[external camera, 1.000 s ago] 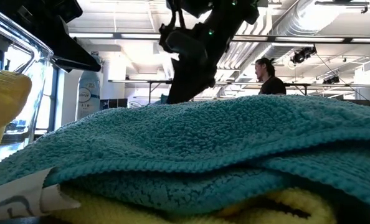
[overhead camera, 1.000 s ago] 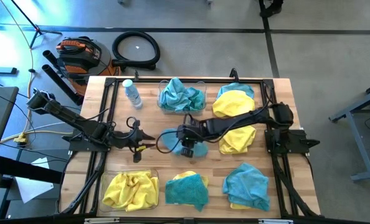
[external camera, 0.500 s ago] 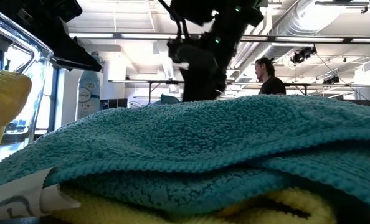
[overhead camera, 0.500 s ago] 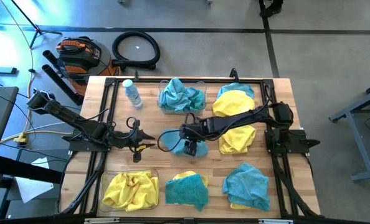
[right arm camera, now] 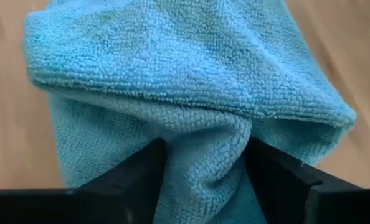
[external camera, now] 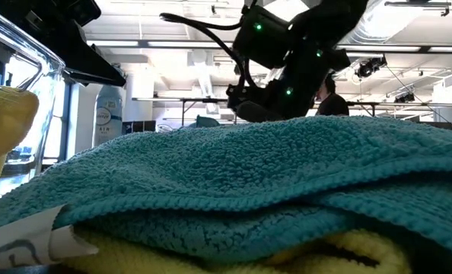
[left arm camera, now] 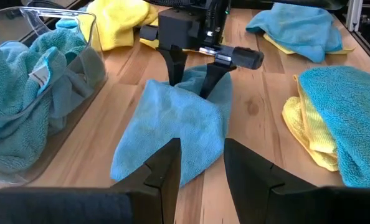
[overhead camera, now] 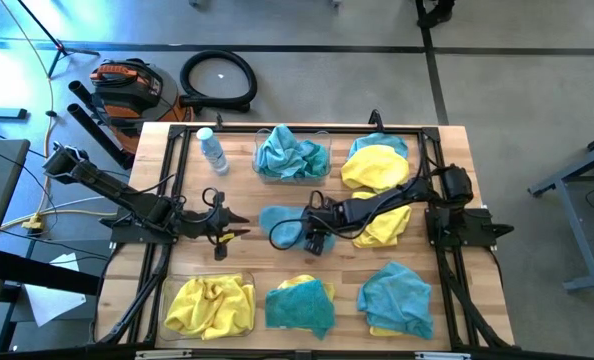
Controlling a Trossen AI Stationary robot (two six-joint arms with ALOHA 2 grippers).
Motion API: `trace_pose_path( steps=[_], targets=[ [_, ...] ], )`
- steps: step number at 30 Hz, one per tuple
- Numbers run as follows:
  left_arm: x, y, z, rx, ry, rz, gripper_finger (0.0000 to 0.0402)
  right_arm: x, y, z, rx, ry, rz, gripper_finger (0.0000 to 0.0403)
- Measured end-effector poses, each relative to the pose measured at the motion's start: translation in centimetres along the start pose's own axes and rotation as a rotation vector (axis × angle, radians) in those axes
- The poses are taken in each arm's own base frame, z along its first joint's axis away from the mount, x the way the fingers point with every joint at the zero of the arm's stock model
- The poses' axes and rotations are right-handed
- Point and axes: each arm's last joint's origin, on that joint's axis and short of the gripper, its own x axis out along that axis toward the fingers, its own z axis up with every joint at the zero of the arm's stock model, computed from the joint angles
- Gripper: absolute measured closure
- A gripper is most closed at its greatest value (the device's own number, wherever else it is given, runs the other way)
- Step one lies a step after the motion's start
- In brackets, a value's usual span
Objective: Sort microfiber towel by color & place in baskets
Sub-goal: Put the blue microfiber towel into the top transparent bin
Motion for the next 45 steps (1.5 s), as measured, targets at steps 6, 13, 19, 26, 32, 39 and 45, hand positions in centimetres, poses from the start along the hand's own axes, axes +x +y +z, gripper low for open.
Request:
trace_pose_path(
  steps=[6, 13, 19, 26, 32, 39, 45],
  targets=[
    [0.0, 0.0, 0.0, 0.000, 0.000, 0.001, 0.0291, 0.0, -0.1, 0.3, 0.008, -0.017, -0.030, 0.0296],
    [0.0, 0.0, 0.0, 0.001, 0.001, 0.001, 0.0291, -4.2, -0.4, 3.7, -0.023, -0.115, 0.000, 0.0385],
    [0.0, 0.0, -0.1, 0.004, 0.008, 0.003, 0.0291, -11.7, -2.5, 6.0, 0.009, -0.210, -0.097, 0.0390],
    [0.0, 0.0, 0.0, 0.004, 0.007, 0.003, 0.0291, -19.2, -6.4, 7.8, 0.130, -0.225, -0.216, 0.0398],
    [0.0, 0.0, -0.1, 0.005, 0.007, 0.004, 0.0291, -22.0, -9.9, 9.6, 0.215, -0.084, -0.274, 0.0401],
    [0.0, 0.0, -0.1, 0.009, 0.014, 0.005, 0.0291, -19.1, -12.5, 12.7, 0.218, 0.034, -0.206, 0.0402],
    [0.0, 0.1, -0.2, 0.011, 0.018, 0.006, 0.0291, -13.1, -14.2, 15.0, 0.181, 0.140, -0.225, 0.0402]
  ],
)
